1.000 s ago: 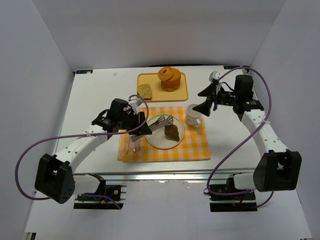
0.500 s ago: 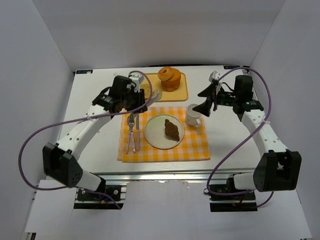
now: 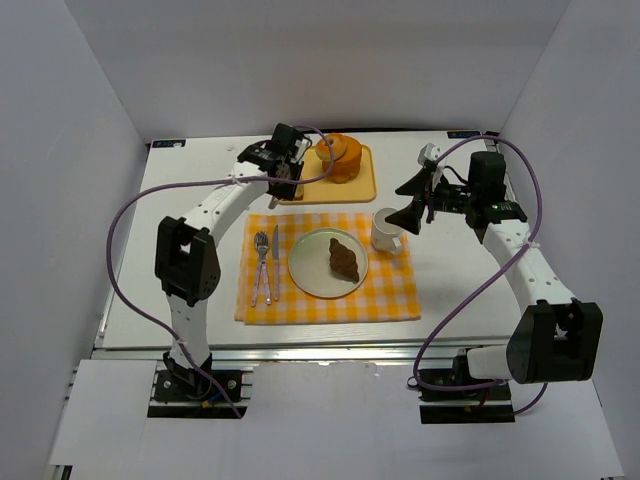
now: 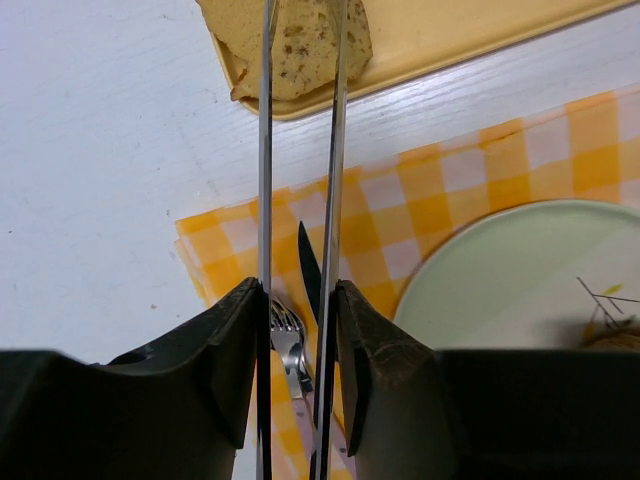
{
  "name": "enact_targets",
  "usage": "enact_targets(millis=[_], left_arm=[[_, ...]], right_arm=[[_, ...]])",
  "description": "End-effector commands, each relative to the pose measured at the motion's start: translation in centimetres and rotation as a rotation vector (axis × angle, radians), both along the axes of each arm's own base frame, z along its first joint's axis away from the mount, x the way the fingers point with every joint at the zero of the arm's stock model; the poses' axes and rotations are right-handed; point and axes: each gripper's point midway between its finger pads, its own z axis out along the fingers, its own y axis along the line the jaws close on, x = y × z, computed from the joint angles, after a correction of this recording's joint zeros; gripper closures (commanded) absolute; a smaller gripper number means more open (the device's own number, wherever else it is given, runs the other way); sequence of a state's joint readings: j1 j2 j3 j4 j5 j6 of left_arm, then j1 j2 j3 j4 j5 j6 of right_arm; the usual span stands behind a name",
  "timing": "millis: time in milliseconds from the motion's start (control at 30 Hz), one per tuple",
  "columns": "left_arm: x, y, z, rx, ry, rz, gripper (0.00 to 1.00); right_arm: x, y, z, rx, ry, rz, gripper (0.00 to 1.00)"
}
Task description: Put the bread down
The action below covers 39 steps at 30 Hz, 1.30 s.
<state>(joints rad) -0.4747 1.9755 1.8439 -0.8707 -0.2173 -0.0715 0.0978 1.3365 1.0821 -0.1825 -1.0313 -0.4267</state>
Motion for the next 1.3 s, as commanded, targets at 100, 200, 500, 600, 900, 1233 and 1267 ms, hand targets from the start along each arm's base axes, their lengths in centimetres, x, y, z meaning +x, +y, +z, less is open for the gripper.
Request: enact_targets(millis=[100,200,500,600,900,1233,1267], left_arm=[[1.1,-0.6,2.0,0.063,-0.09,0.001,0.54],[0.9,-0.7,1.9,0.055,-0.098,0.002,0.52],[0.6,-1.6,2.8,0.002,-0.122,-0.002,0.5],[0.4,-1.7,2.1,0.013,-0.105,-0.003,0.5],[-0.1,-3.4,0.9,0.023,-0.099,-0.016,0.5],[-0.8,-1.9,0.3,0.15,-0.099,0.028,0.49],[-0.9,-1.8,0.2,0.159,-0.097,0.028,0.49]], right_arm=[[-0.3,-0.3,0.7,0.009,-0.031,0.003,0.11],[-0.4,-0.4,0.5,0.01,-0.024,0.004,0.11],[-0.3,-0.3,0.3,0.015,-0.018,0.011,0.11],[-0.3,-0.3,0.3,0.015,-0.018,0.012,0.11],[-0.5,-0.4,0.3,0.013,-0.023,0.007,0.11],[-0.5,-0.5,0.3,0.014,-0.024,0.003,0.11],[-0.5,-0.5,0.2,0.015,-0.02,0.004,0.11]])
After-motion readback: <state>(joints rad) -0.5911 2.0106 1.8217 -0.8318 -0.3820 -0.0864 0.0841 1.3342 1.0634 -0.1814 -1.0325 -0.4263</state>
